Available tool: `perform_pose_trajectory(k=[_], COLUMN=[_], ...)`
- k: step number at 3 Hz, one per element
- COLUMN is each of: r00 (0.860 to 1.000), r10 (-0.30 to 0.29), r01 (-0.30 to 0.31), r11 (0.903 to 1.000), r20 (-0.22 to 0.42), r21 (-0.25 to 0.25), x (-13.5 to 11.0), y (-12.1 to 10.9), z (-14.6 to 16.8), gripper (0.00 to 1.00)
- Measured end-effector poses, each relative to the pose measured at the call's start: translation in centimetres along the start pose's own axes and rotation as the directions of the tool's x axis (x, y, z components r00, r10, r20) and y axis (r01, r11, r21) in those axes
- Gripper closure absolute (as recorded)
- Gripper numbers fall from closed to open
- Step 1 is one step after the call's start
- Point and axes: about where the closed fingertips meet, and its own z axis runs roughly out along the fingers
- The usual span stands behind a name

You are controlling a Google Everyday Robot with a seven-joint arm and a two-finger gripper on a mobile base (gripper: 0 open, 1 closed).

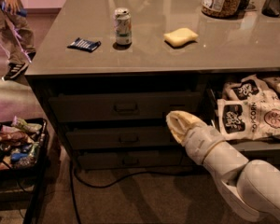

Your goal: Close top drawer

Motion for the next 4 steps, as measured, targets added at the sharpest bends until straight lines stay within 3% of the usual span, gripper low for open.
perform_pose_trajectory(k=[1, 2, 3, 4], r00=[0.999, 0.987, 0.961, 0.931], r10=[0.001, 0.045, 0.054, 0.046], r01=[0.001, -0.032, -0.015, 0.017], r11=[0.9996, 0.9957, 0.9894, 0.9855], r20=[-0.055, -0.155, -0.271, -0.362], r21=[0.029, 0.086, 0.145, 0.169], x=[-0.2, 1.3, 2.1, 1.7], y=[-1.3, -1.2, -1.8, -2.4], z=[-1.5, -4.7, -9.3, -13.7], gripper=[1.00, 1.00, 1.00, 1.00])
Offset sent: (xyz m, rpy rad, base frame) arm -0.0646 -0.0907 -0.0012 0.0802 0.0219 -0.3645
